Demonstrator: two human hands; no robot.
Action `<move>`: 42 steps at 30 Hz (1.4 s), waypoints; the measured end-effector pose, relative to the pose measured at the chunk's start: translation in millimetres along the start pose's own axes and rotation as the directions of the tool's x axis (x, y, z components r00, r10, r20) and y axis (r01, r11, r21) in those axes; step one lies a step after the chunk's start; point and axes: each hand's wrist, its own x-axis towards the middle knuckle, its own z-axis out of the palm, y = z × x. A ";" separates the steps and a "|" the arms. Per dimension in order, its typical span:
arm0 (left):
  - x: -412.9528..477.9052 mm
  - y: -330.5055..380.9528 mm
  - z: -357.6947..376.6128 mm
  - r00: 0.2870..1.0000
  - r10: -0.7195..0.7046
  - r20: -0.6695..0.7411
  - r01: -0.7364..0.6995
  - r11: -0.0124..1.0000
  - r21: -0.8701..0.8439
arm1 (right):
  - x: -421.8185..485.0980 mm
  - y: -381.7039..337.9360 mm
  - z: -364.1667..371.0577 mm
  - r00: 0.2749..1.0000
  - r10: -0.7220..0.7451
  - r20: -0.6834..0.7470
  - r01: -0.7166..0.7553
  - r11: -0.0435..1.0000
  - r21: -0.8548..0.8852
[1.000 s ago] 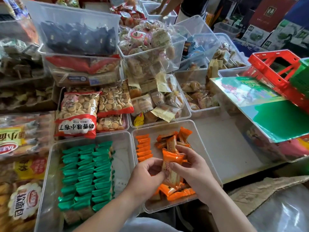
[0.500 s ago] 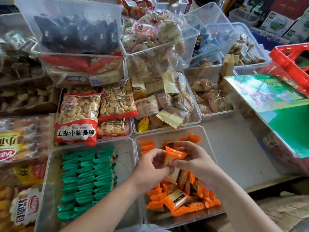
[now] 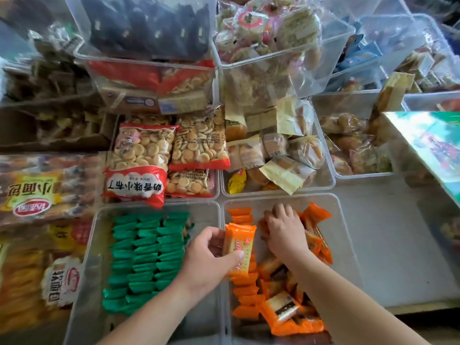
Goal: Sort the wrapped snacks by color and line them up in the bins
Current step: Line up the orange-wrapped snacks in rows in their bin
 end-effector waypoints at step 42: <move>-23.6 16.6 34.1 0.970 0.143 0.197 -0.151 0.988 0.025 | -111.5 24.9 -110.4 0.993 0.048 0.107 -0.113 0.618 0.778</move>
